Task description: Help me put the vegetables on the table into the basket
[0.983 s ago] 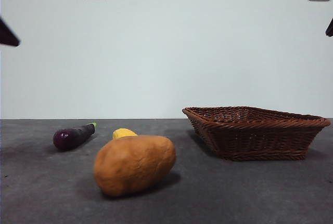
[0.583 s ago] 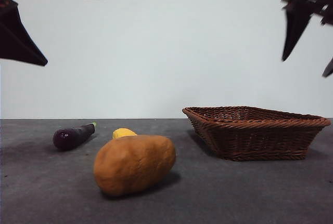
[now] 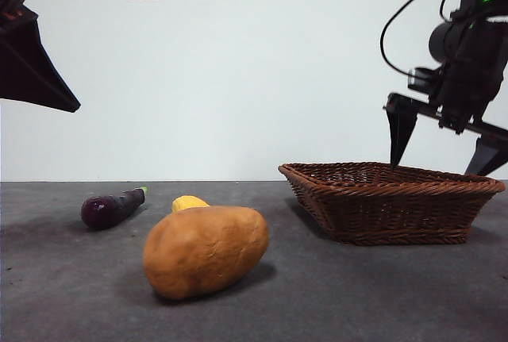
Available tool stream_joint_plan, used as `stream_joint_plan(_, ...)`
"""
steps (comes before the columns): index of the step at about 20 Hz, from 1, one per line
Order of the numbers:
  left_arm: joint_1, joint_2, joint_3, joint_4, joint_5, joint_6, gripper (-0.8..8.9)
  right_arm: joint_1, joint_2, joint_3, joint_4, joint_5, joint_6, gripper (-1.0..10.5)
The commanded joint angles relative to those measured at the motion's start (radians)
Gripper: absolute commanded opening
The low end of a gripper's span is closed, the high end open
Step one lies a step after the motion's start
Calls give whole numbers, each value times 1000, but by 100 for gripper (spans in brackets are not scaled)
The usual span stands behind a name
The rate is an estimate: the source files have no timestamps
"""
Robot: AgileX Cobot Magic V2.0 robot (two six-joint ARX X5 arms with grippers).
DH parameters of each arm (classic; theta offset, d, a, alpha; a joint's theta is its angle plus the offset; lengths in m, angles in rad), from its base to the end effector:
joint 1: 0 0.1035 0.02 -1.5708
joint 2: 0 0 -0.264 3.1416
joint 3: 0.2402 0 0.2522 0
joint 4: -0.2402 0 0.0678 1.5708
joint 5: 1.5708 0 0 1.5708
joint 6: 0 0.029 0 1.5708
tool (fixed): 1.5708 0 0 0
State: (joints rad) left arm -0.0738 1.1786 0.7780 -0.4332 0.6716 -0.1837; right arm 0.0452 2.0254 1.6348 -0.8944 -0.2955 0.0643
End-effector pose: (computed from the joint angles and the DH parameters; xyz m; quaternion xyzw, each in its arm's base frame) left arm 0.2269 -0.0349 0.2402 -0.1968 0.4159 -0.2960 0.8371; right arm 0.4114 0.0271 0.2112 0.1001 0.5986 0.1165 0.7862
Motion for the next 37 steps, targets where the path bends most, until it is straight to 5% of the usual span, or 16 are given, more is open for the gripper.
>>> stream_joint_plan(1, -4, 4, -1, 0, -3, 16, -3, 0, 37, 5, -5, -10, -24, 369)
stream_joint_plan(3, -4, 4, -1, 0, -2, 5, -3, 0, 53, 5, -23, -12, -31, 31)
stream_joint_plan(10, -43, 10, 18, -7, -49, -55, 10, -10, 41, 24, -49, -2, -64, -8)
stream_joint_plan(14, -125, 103, 148, -125, -127, -78, 386, -34, -15, 90, -109, -10, -39, -8)
stream_joint_plan(18, -221, 311, 387, -324, -232, -66, 609, -48, -111, 113, -179, 0, -45, -8)
stream_joint_plan(23, -312, 561, 677, -468, -464, -77, 597, -67, -252, 113, -207, 6, -50, -8)
stream_joint_plan(27, -393, 703, 780, -488, -519, -152, 593, -67, -335, 113, -240, 15, -53, -8)
stream_joint_plan(30, -427, 788, 801, -510, -550, -164, 583, -67, -372, 113, -296, 15, -76, -8)
stream_joint_plan(32, -434, 824, 801, -532, -604, -164, 489, -67, -391, 113, -319, 15, -96, -8)
stream_joint_plan(37, -442, 864, 801, -497, -613, -172, 489, -66, -413, 113, -339, 14, -104, -8)
